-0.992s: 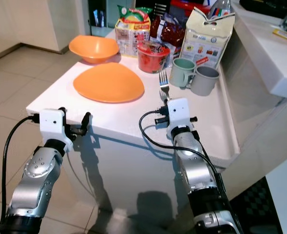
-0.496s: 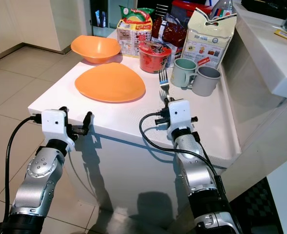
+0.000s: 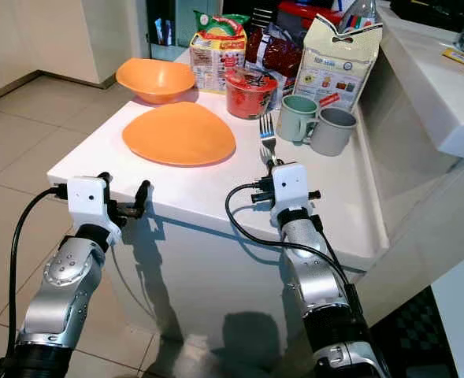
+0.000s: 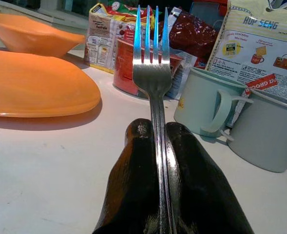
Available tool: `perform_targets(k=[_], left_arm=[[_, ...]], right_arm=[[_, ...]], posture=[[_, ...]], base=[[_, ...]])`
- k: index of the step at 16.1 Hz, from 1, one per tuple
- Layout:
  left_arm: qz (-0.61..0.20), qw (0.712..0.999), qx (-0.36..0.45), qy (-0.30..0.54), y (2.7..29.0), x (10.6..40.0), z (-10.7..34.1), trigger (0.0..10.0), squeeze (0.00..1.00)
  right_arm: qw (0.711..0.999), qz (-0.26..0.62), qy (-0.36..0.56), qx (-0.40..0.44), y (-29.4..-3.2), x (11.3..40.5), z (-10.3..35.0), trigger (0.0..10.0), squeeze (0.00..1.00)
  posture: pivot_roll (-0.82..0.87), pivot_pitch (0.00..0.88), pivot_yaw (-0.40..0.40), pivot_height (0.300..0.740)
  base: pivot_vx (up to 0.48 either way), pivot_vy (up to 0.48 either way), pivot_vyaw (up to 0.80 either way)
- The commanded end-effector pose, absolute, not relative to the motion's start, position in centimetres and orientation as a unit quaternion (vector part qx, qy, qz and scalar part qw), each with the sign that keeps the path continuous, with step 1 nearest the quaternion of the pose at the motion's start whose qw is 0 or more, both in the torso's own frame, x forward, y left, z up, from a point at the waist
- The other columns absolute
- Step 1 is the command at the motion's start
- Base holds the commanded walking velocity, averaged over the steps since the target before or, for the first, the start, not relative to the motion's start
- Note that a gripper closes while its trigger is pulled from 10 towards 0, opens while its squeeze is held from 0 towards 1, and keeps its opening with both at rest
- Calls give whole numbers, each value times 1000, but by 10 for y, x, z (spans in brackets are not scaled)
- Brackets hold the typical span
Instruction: Setting the table
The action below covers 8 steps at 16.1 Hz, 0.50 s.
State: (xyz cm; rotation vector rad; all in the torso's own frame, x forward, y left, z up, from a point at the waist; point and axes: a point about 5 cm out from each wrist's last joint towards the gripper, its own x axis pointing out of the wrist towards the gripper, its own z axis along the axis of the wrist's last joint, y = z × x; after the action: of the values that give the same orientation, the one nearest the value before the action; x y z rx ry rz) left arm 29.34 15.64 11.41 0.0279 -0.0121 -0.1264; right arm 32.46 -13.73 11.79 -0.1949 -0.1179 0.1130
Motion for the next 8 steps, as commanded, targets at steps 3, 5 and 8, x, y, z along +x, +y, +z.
perform_targets(k=[3, 5, 8], left_arm=[[-79, 997, 3, 23, 146, 292, 105, 10000, 0], [-78, 997, -7, 27, 144, 294, 106, 10000, 0], [-72, 997, -9, 25, 145, 297, 107, 10000, 0]], right_arm=[[992, 54, -47, -101, -138, 326, 115, 10000, 0], [993, 52, -47, -97, -137, 329, 116, 10000, 0], [993, 49, -46, -98, -139, 331, 118, 10000, 0]], posture=[[122, 0, -78, 740], [118, 0, -75, 740], [118, 0, -72, 740]], base=[[0, 0, 0], [0, 0, 0], [0, 0, 0]])
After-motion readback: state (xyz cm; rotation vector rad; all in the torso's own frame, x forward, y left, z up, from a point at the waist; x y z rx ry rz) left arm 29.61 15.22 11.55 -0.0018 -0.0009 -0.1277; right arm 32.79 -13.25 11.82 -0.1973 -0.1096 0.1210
